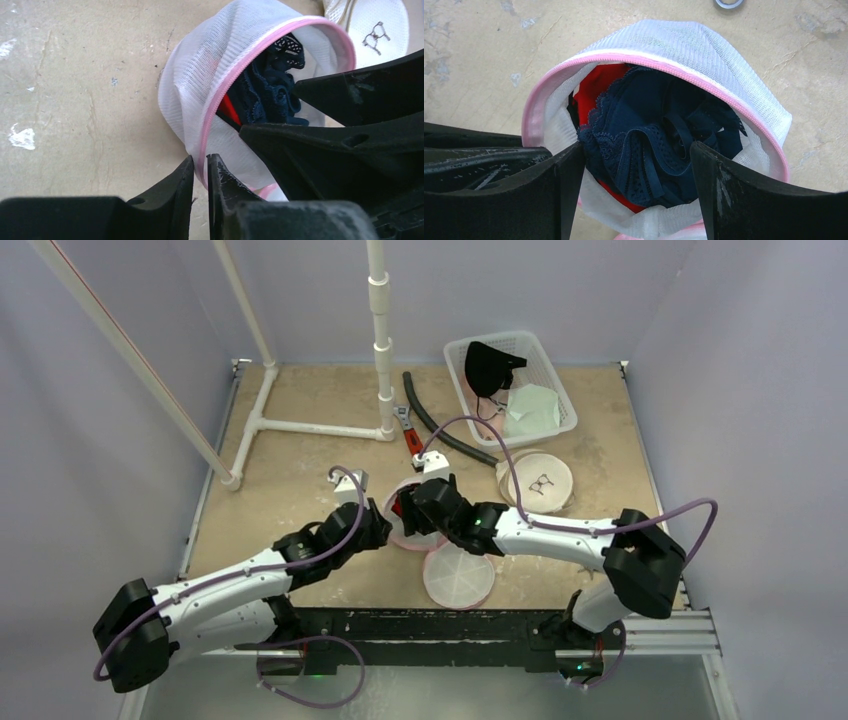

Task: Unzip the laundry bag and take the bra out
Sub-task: Pick up the bra from the laundry bag.

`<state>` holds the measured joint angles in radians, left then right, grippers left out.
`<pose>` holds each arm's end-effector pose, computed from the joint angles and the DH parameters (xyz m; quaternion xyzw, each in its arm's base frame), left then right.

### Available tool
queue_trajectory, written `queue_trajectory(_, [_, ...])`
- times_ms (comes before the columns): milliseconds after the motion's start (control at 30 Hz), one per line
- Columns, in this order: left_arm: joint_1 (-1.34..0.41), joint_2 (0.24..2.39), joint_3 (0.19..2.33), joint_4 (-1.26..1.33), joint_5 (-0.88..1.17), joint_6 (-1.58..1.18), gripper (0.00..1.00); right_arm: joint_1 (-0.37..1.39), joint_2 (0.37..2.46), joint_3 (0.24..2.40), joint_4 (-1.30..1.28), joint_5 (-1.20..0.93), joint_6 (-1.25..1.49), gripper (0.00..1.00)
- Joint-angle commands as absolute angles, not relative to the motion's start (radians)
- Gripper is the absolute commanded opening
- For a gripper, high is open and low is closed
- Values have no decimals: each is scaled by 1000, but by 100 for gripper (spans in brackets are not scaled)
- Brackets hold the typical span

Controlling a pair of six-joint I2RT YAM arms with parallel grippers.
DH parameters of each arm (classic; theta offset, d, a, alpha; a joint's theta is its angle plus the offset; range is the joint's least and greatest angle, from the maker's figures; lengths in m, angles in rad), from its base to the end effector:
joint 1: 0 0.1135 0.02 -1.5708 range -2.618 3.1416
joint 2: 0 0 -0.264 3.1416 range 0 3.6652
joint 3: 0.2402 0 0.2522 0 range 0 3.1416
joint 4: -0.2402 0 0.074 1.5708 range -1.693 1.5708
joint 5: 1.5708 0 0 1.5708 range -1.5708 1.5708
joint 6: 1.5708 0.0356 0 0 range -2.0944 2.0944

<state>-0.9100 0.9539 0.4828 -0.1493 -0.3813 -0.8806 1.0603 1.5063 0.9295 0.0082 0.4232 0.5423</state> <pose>0.1331 -0.1497 0.2089 -0.0738 0.8743 -0.2452 0.4124 0.1744 0.2814 0.2363 -0.1221 0.8547 0.2092 0.4591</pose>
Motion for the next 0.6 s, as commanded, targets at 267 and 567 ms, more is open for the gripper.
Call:
queue_trajectory(267, [-909,955,470,-95,-402,-879,0,1063,1525,959,-23,443,556,56])
queue_trajectory(567, [-908,938,462,-96,-405,-884,0,1062,1495,944,-55,460,548,4])
